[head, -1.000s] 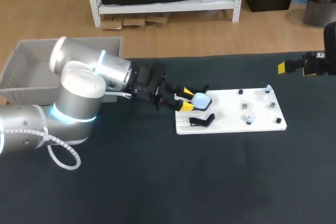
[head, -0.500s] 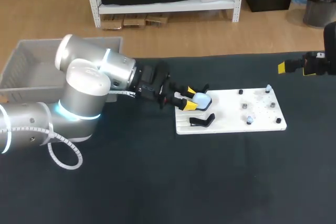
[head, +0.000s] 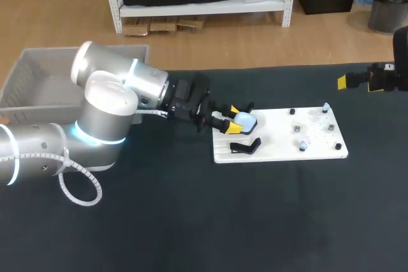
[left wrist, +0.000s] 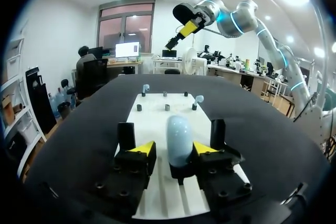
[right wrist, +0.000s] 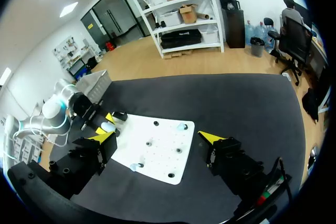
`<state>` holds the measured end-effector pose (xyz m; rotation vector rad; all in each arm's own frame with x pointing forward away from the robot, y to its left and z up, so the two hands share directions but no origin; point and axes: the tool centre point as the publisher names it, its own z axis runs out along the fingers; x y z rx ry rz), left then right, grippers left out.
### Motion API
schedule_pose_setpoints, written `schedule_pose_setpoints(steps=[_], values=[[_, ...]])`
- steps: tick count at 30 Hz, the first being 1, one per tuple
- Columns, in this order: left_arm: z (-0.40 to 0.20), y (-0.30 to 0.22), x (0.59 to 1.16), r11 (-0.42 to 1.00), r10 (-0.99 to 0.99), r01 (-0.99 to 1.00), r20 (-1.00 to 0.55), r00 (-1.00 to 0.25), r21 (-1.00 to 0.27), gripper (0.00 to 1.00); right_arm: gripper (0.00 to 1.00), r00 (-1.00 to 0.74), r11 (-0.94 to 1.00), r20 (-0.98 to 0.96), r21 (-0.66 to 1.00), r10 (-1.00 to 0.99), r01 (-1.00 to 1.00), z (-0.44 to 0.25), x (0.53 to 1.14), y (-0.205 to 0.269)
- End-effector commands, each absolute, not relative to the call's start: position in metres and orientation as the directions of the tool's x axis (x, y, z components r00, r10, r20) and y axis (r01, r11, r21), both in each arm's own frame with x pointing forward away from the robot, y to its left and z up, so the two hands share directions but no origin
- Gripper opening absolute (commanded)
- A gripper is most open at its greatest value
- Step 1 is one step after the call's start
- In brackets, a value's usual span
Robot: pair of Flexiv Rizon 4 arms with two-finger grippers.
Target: Pick up each earbud case from the left stands, insert the matching earbuds, close the lid, and place the case in the box.
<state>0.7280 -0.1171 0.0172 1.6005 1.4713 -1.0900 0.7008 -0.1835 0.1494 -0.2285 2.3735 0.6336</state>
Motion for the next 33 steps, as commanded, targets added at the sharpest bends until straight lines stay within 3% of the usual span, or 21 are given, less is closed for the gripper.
schedule_pose_setpoints(steps=[1,17,19,22,23,33], values=[[0.016,-0.119,0.731,-0.12,0.405,0.992,-0.914,0.005,-0.047,0.41,1.0,-0.766,0.866,-0.643,0.383,0.001,-0.321,0.149,0.701,-0.184],[0.015,-0.12,0.729,-0.121,0.398,0.991,-0.918,-0.005,-0.058,0.33,1.0,-0.766,0.866,-0.643,0.383,0.001,-0.321,0.149,0.701,-0.184],[0.016,-0.121,0.729,-0.121,0.396,0.991,-0.918,-0.005,-0.058,0.26,1.0,-0.766,0.866,-0.643,0.383,0.001,-0.321,0.149,0.701,-0.184],[0.017,-0.121,0.727,-0.122,0.391,0.991,-0.92,-0.005,-0.057,0.02,1.0,-0.766,0.866,-0.643,0.383,0.001,-0.321,0.149,0.701,-0.184],[0.018,-0.12,0.726,-0.123,0.389,0.991,-0.921,-0.005,-0.057,0.0,1.0,-0.766,0.866,-0.643,0.383,0.001,-0.321,0.149,0.701,-0.184],[0.055,-0.105,0.708,-0.131,0.31,0.991,-0.951,0.014,-0.028,0.0,1.0,-0.766,0.866,-0.643,0.383,0.001,-0.321,0.149,0.701,-0.184]])
